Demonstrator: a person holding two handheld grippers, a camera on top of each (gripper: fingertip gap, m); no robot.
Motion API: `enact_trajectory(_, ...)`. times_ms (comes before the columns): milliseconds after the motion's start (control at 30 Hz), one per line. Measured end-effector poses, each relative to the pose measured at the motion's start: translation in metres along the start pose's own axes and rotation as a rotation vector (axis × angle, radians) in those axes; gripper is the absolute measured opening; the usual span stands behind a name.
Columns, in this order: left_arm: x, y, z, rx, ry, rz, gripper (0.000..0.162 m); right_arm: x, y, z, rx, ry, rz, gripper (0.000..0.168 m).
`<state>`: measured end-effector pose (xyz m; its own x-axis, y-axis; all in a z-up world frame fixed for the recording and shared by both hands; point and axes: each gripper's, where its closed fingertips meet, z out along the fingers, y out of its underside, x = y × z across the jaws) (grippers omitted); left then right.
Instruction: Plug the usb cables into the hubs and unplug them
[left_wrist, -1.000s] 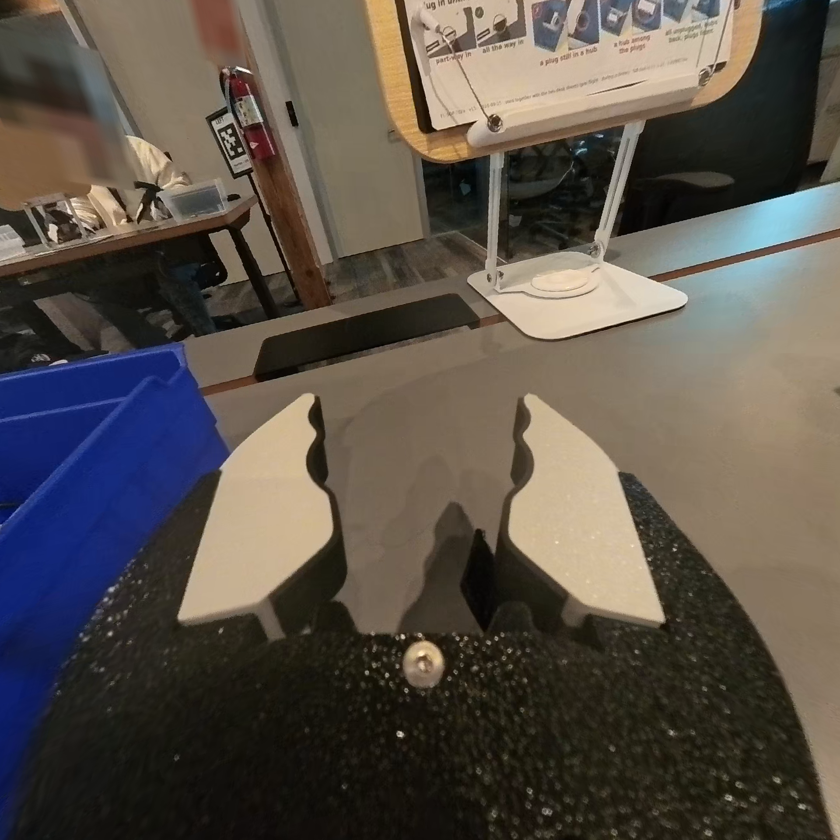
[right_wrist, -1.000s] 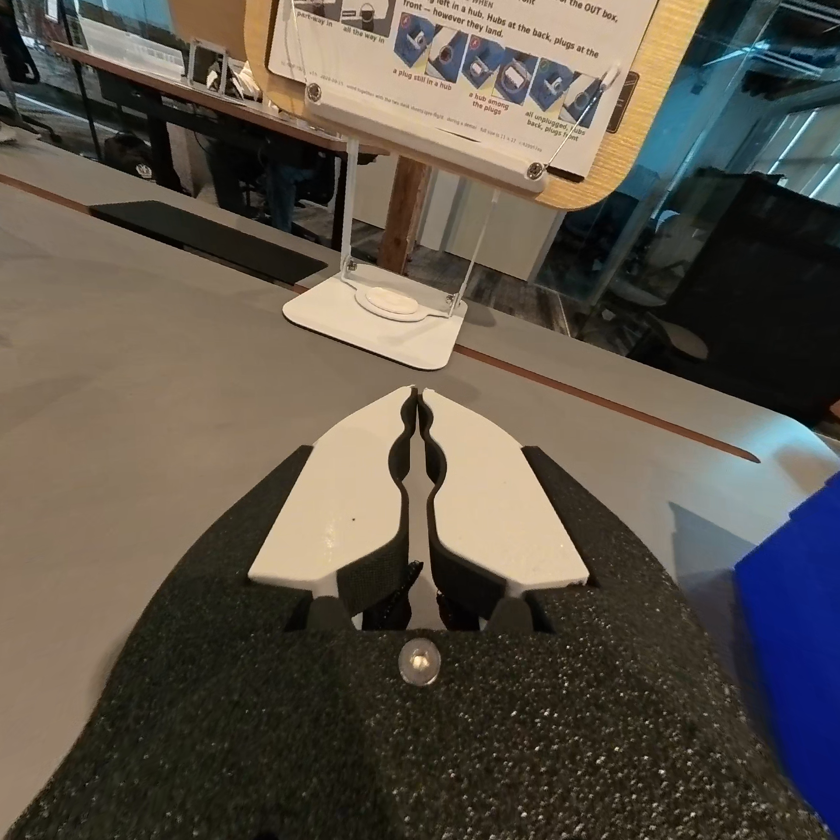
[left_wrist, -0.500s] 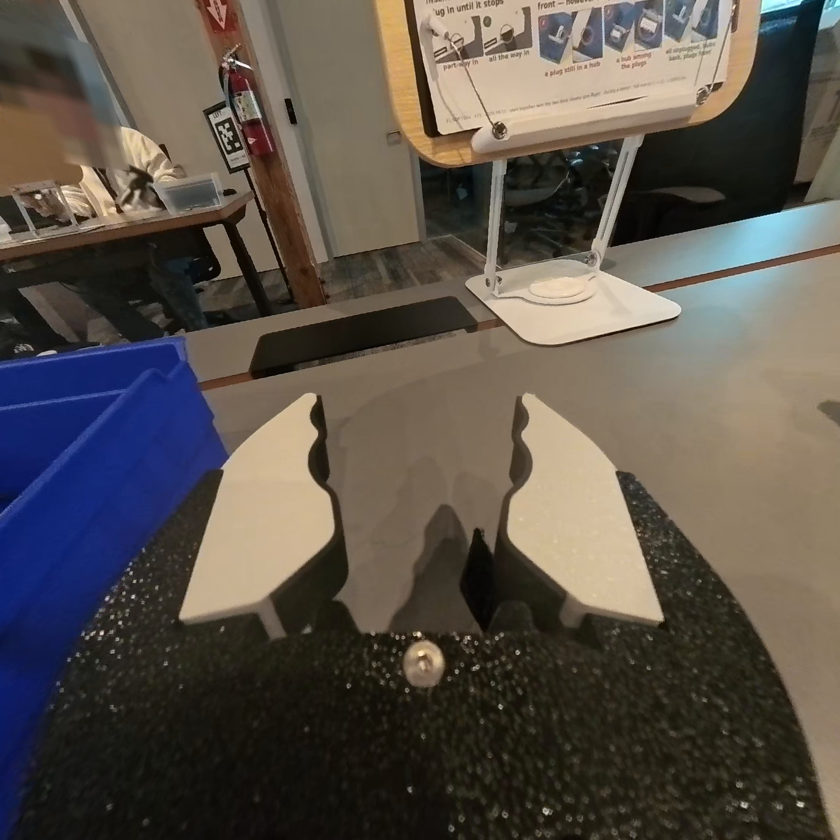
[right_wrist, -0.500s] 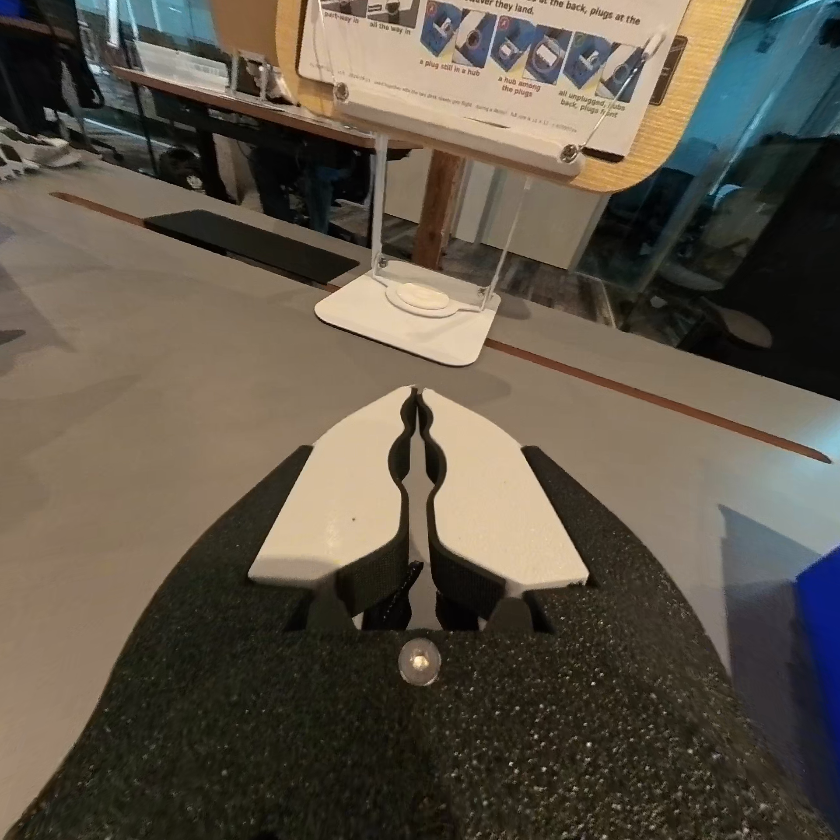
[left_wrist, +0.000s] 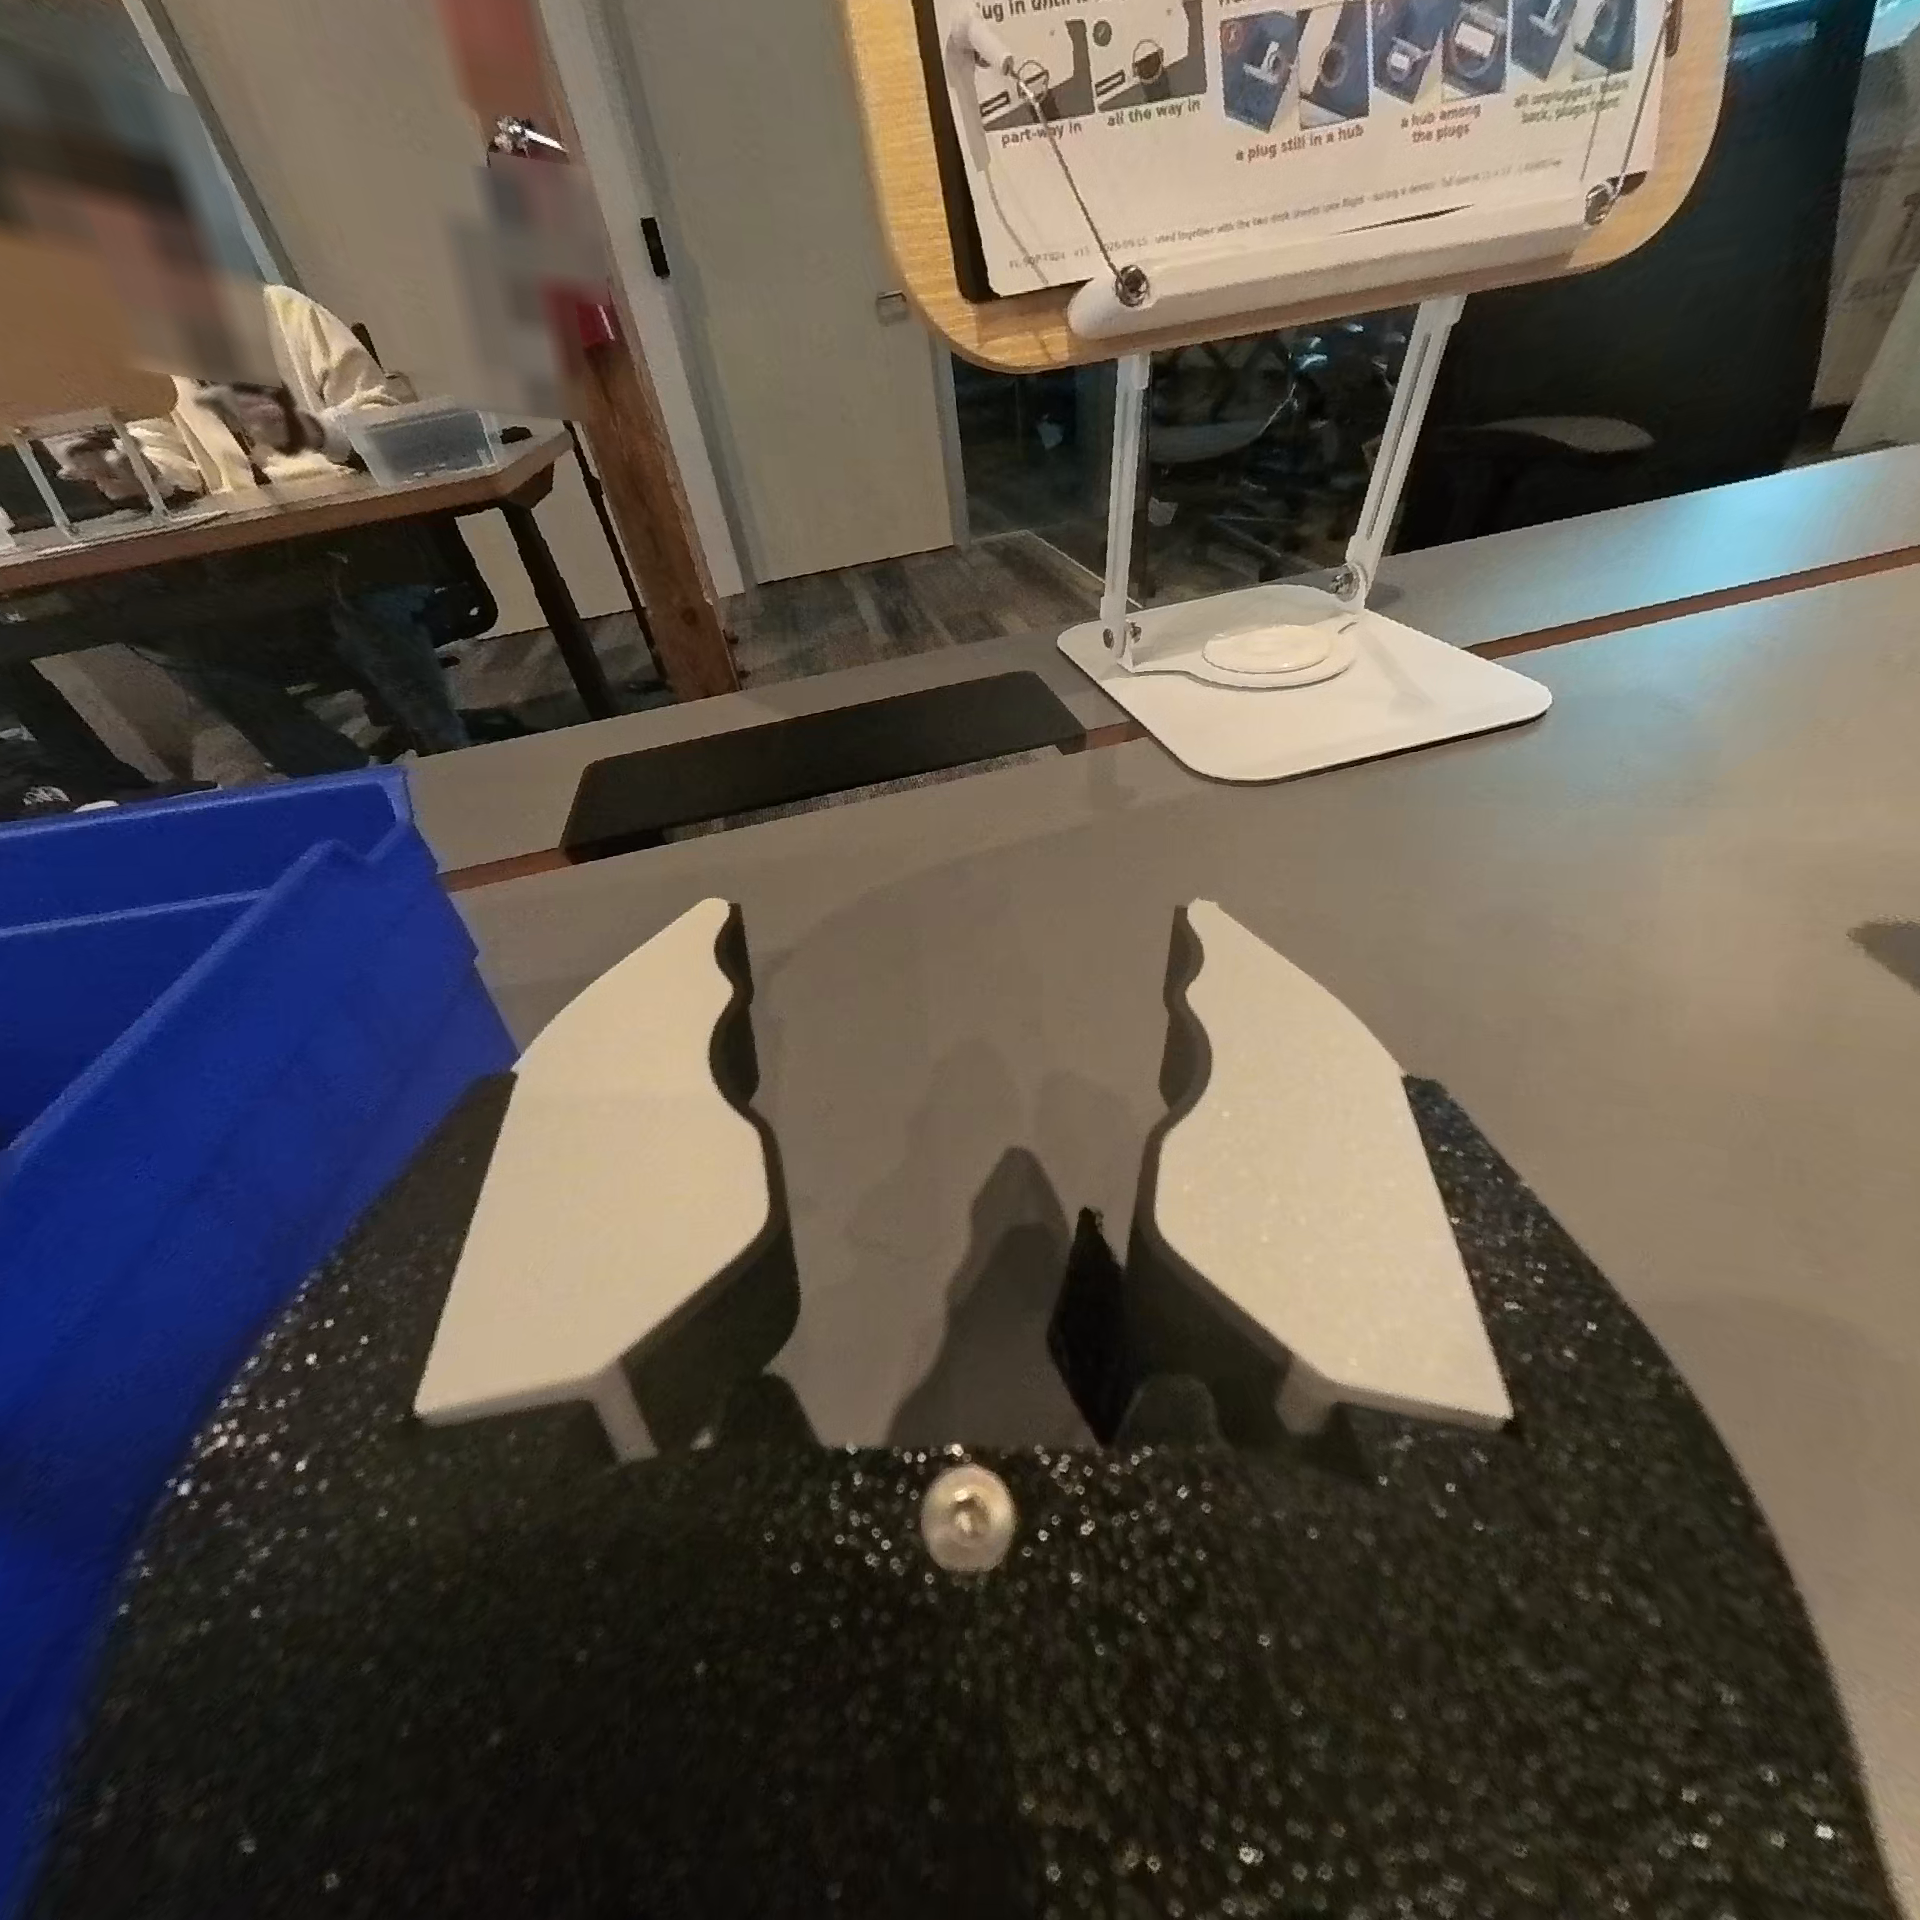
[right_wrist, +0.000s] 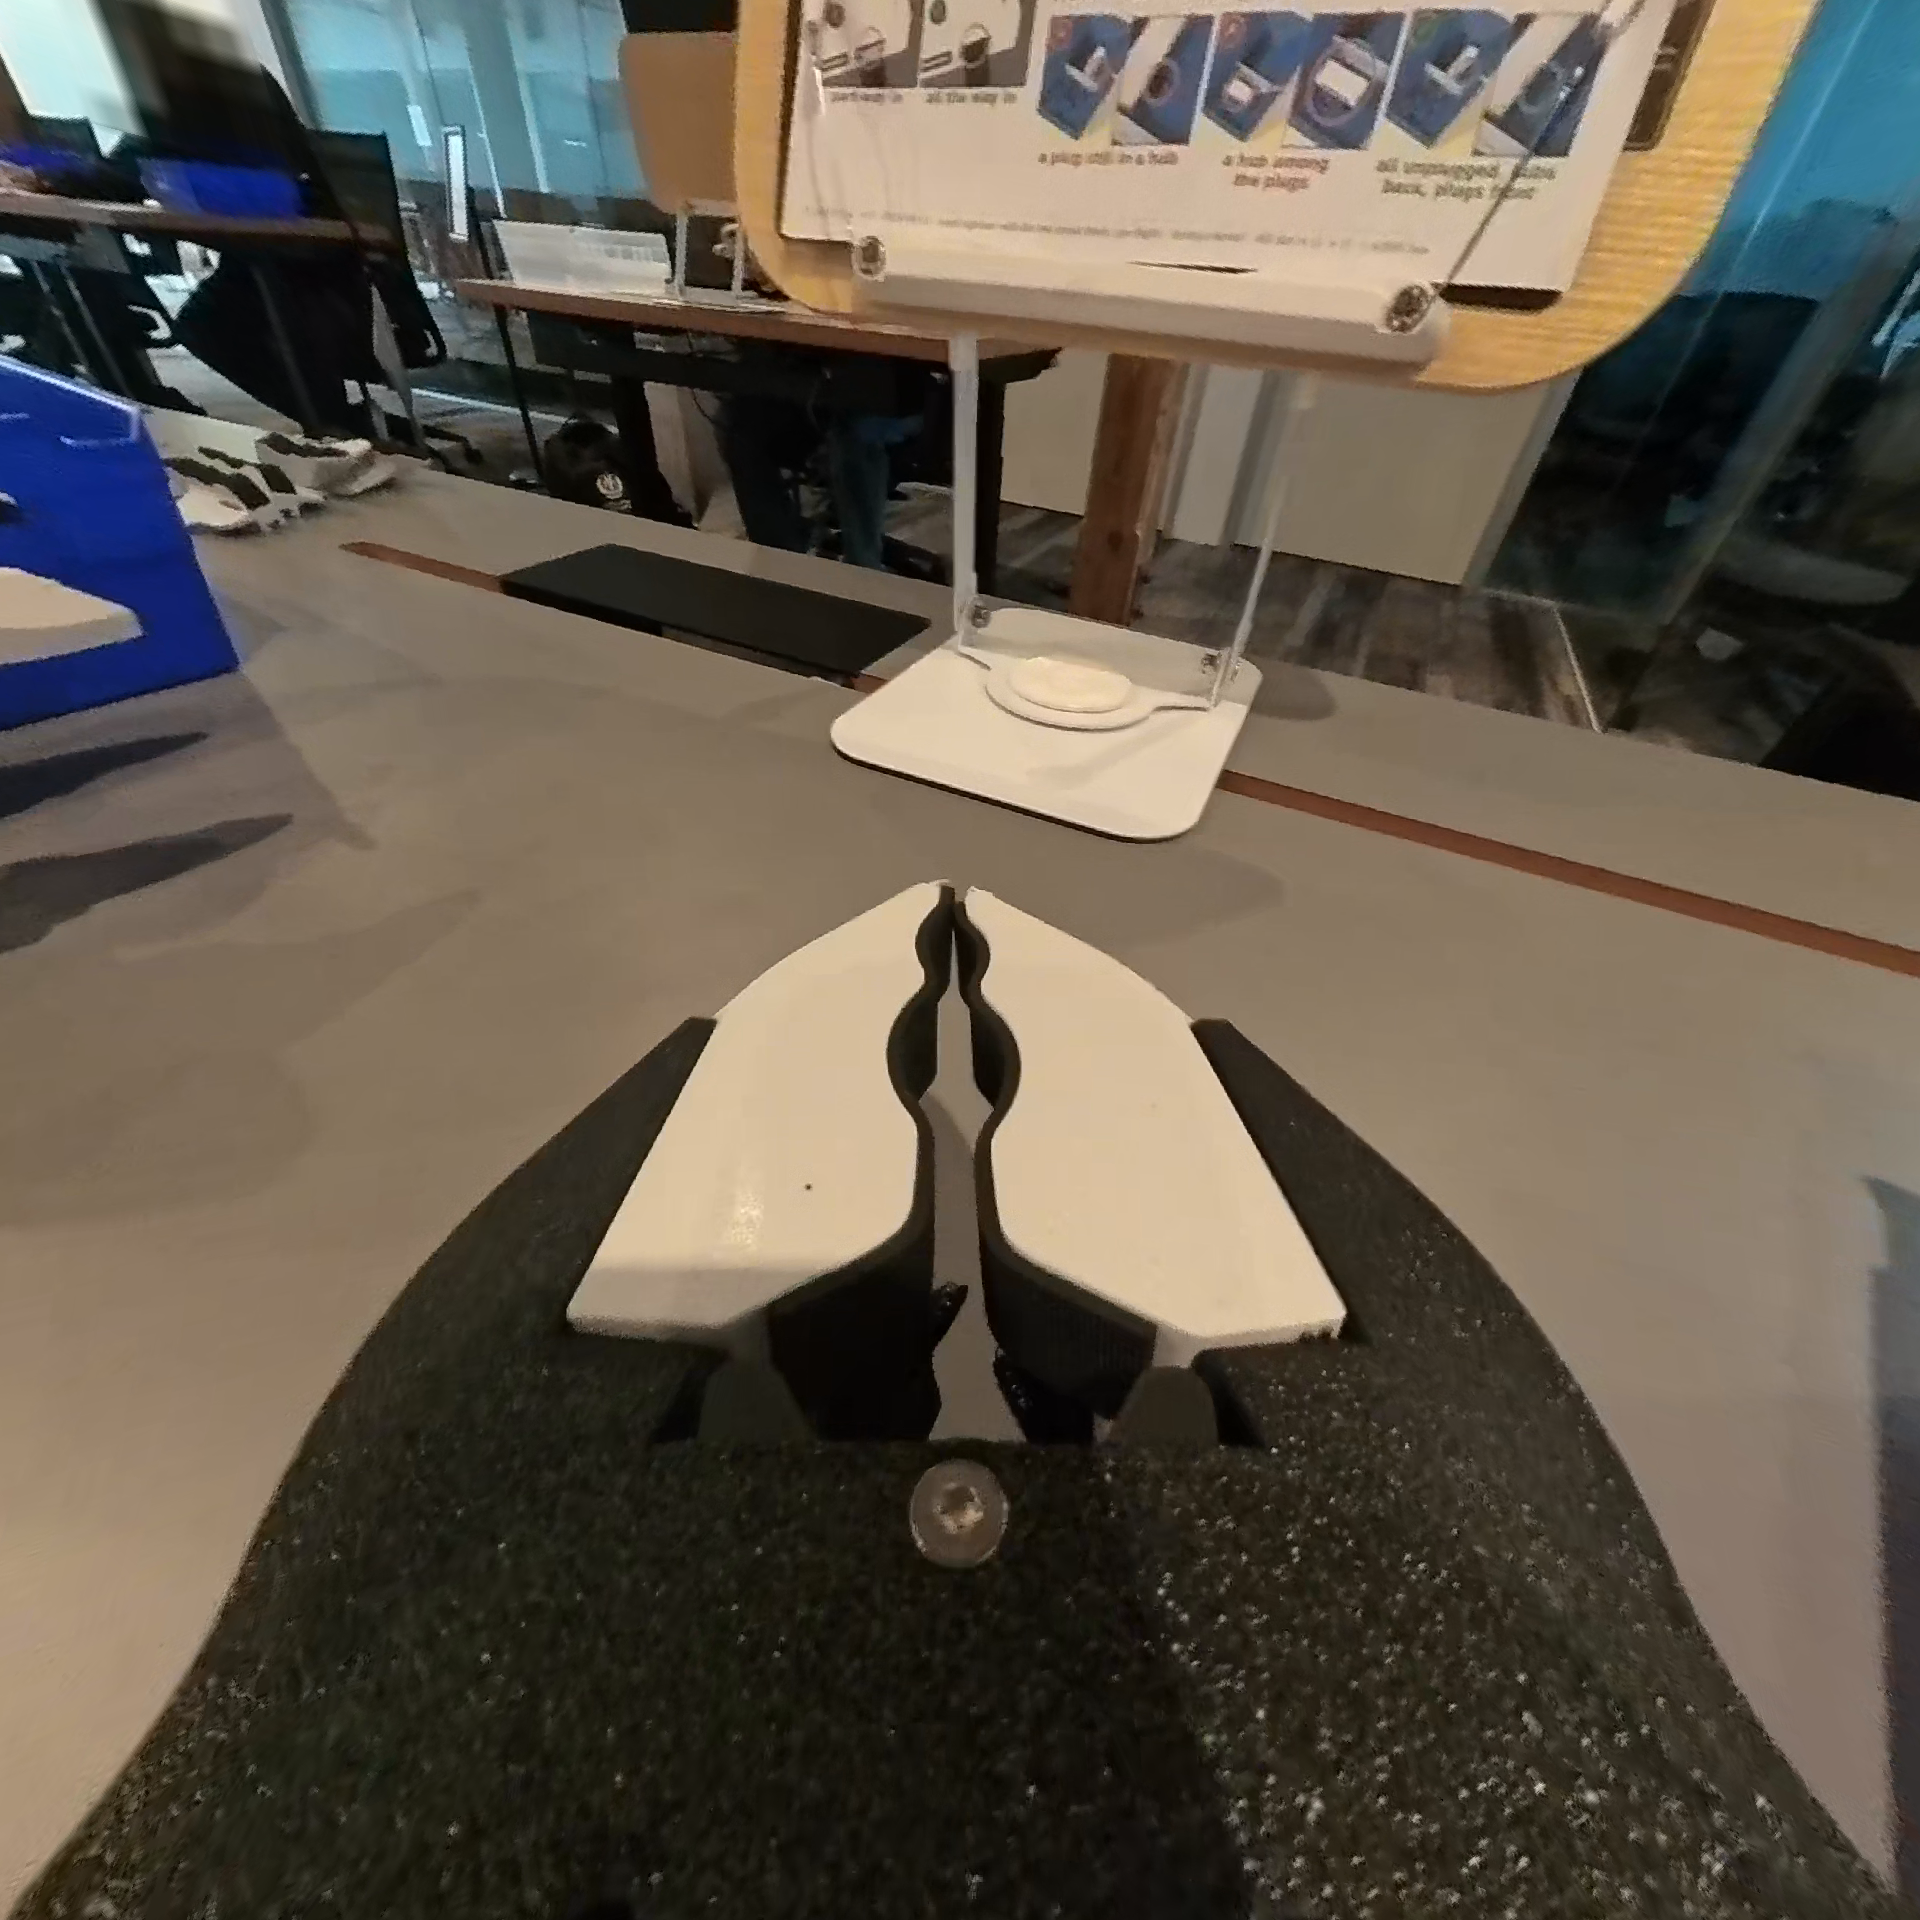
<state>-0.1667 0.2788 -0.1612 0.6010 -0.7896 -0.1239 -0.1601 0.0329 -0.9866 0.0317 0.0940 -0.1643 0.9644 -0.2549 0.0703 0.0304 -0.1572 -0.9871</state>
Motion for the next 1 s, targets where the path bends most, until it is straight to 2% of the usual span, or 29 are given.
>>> enact_trajectory(433,-0.002,-0.006,-0.002,0.01,-0.011,0.015,0.075,0.007,0.0,0.0,0.006,0.074,-0.062,0.0)
enact_trajectory(700,-0.011,-0.074,-0.028,0.108,-0.016,0.118,0.079,0.012,-0.003,-0.004,0.022,0.122,-0.094,0.008)
enact_trajectory(800,-0.033,-0.097,-0.044,0.104,-0.001,0.119,0.082,0.012,-0.002,-0.004,0.02,0.126,-0.089,0.009)
enact_trajectory(900,-0.078,-0.114,-0.063,0.105,-0.034,0.146,0.083,0.012,-0.002,-0.003,0.018,0.114,-0.077,0.009)
enact_trajectory(1000,-0.121,-0.113,-0.068,0.036,-0.059,0.255,0.077,0.011,-0.001,-0.003,0.015,0.108,-0.069,0.009)
